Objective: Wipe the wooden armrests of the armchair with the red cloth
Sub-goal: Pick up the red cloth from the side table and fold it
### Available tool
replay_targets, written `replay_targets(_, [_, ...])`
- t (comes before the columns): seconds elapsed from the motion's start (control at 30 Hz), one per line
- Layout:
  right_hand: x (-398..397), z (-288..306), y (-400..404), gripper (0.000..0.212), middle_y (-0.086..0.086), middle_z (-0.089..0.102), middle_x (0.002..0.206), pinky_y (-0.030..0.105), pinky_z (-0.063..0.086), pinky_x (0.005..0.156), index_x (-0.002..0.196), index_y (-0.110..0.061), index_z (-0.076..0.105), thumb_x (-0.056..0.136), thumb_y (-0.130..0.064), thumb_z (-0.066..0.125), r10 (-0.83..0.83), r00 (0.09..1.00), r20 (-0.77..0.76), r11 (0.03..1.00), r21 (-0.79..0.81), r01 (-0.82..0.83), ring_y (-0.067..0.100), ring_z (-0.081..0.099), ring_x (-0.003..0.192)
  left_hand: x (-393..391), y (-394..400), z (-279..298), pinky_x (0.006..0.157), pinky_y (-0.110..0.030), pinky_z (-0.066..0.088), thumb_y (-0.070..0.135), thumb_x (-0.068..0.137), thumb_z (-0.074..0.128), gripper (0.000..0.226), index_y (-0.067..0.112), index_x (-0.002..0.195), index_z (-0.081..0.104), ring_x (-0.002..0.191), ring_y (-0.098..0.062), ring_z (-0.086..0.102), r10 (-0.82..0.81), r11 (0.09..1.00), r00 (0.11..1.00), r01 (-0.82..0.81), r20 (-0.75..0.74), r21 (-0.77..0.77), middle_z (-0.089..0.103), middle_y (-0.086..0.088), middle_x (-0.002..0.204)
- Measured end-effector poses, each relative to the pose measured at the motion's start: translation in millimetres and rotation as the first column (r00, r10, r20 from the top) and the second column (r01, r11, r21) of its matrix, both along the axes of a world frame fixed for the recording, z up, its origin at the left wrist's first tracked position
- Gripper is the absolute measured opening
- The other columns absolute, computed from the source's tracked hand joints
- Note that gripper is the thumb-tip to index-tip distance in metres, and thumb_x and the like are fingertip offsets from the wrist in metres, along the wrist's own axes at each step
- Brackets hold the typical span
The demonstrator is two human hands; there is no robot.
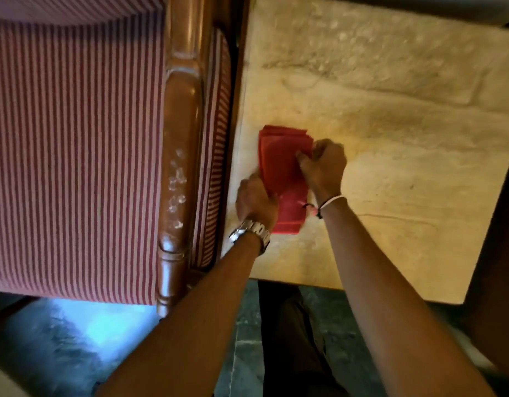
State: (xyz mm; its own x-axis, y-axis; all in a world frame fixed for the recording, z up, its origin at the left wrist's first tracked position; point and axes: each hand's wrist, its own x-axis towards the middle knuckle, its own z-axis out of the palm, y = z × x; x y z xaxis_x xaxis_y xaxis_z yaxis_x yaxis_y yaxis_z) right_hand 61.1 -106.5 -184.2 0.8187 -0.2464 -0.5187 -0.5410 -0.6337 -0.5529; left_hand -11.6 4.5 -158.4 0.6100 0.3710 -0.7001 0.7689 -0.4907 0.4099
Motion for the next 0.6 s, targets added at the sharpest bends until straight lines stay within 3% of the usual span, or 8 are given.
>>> replay_targets(0.07, [4.2, 4.0, -0.1, 0.016, 0.018, 0.065, 0.091, 0.035, 0.045, 0.082, 0.094, -0.005, 0.066, 0.083, -0.009, 0.076, 0.017, 1.0, 0.026, 0.998, 0.052, -0.018, 0.03, 0.062, 0.09, 6.7, 2.2, 6.3, 0.086, -0.038, 0.057, 0.014, 0.081, 0.072, 0.038, 0.007, 0.118, 0.067, 0.105, -0.034, 0.068, 0.022, 0.999, 1.0, -0.021, 0.017, -0.027, 0.073, -0.015, 0.114])
replay_targets(0.13, [7.8, 20.2, 0.2, 0.017, 0.012, 0.058, 0.084, 0.029, 0.041, 0.077, 0.094, -0.008, 0.057, 0.088, -0.002, 0.072, -0.074, 0.997, 0.003, 0.975, 0.209, 0.071, 0.023, 0.054, 0.084, 10.9, 3.1, 20.1, 0.085, -0.04, 0.057, 0.014, 0.082, 0.072, 0.033, 0.006, 0.113, 0.066, 0.103, -0.034, 0.067, 0.012, 0.999, 0.999, -0.01, 0.035, -0.052, 0.07, -0.015, 0.114])
replay_targets(0.23, [9.4, 60.3, 4.5, 0.018, 0.005, 0.059, 0.067, 0.034, 0.038, 0.078, 0.092, -0.011, 0.055, 0.093, 0.002, 0.067, -0.225, 0.973, -0.045, 0.873, 0.434, 0.222, 0.019, 0.051, 0.075, 8.5, 11.0, 52.5, 0.084, -0.04, 0.057, 0.017, 0.085, 0.073, 0.039, 0.009, 0.121, 0.06, 0.102, -0.03, 0.064, 0.0, 0.995, 0.995, 0.01, 0.1, -0.095, 0.059, -0.012, 0.121])
replay_targets(0.3, [10.3, 98.8, 15.3, 0.023, -0.008, 0.064, 0.056, 0.032, 0.044, 0.072, 0.086, -0.019, 0.057, 0.092, 0.0, 0.068, -0.297, 0.954, -0.049, 0.8, 0.532, 0.276, 0.012, 0.056, 0.067, 4.6, 27.6, 84.4, 0.076, -0.026, 0.052, 0.024, 0.084, 0.075, 0.041, 0.014, 0.121, 0.059, 0.095, -0.023, 0.064, -0.025, 0.996, 0.987, 0.038, 0.159, -0.077, 0.057, -0.008, 0.121])
replay_targets(0.37, [9.9, 136.6, 26.3, 0.02, -0.009, 0.072, 0.058, 0.023, 0.05, 0.061, 0.089, -0.021, 0.059, 0.092, -0.004, 0.069, -0.306, 0.951, -0.052, 0.732, 0.625, 0.27, 0.004, 0.064, 0.061, -2.8, 50.2, 120.1, 0.066, -0.012, 0.043, 0.034, 0.082, 0.077, 0.04, 0.022, 0.116, 0.06, 0.084, -0.008, 0.062, -0.047, 0.997, 0.973, 0.06, 0.225, -0.05, 0.058, 0.001, 0.116])
replay_targets(0.43, [6.6, 168.0, 41.4, 0.016, -0.008, 0.076, 0.065, 0.02, 0.052, 0.054, 0.091, -0.02, 0.062, 0.091, -0.008, 0.071, -0.253, 0.967, -0.029, 0.678, 0.708, 0.199, 0.003, 0.069, 0.061, -12.9, 80.6, 155.9, 0.062, -0.007, 0.045, 0.047, 0.077, 0.078, 0.039, 0.03, 0.107, 0.059, 0.08, 0.001, 0.063, -0.031, 0.995, 0.96, 0.055, 0.277, -0.081, 0.061, 0.01, 0.106])
replay_targets(0.5, [0.4, 182.7, 64.9, 0.013, -0.004, 0.079, 0.069, 0.024, 0.056, 0.055, 0.091, -0.019, 0.063, 0.09, -0.01, 0.074, -0.169, 0.986, 0.01, 0.675, 0.73, 0.108, 0.006, 0.073, 0.066, -22.7, 118.0, 179.9, 0.068, -0.013, 0.055, 0.057, 0.07, 0.075, 0.043, 0.031, 0.1, 0.06, 0.081, 0.0, 0.067, 0.019, 0.991, 0.961, 0.018, 0.276, -0.131, 0.066, 0.014, 0.099])
replay_targets(0.6, [-11.1, 173.1, 101.6, 0.017, 0.017, 0.079, 0.078, 0.039, 0.061, 0.063, 0.095, -0.01, 0.064, 0.086, -0.008, 0.079, -0.113, 0.993, 0.035, 0.771, 0.634, 0.065, 0.019, 0.075, 0.071, -36.1, 161.8, 174.1, 0.071, -0.036, 0.062, 0.05, 0.064, 0.077, 0.043, 0.024, 0.095, 0.063, 0.078, -0.007, 0.07, 0.063, 0.986, 0.978, -0.03, 0.199, -0.162, 0.069, 0.011, 0.092])
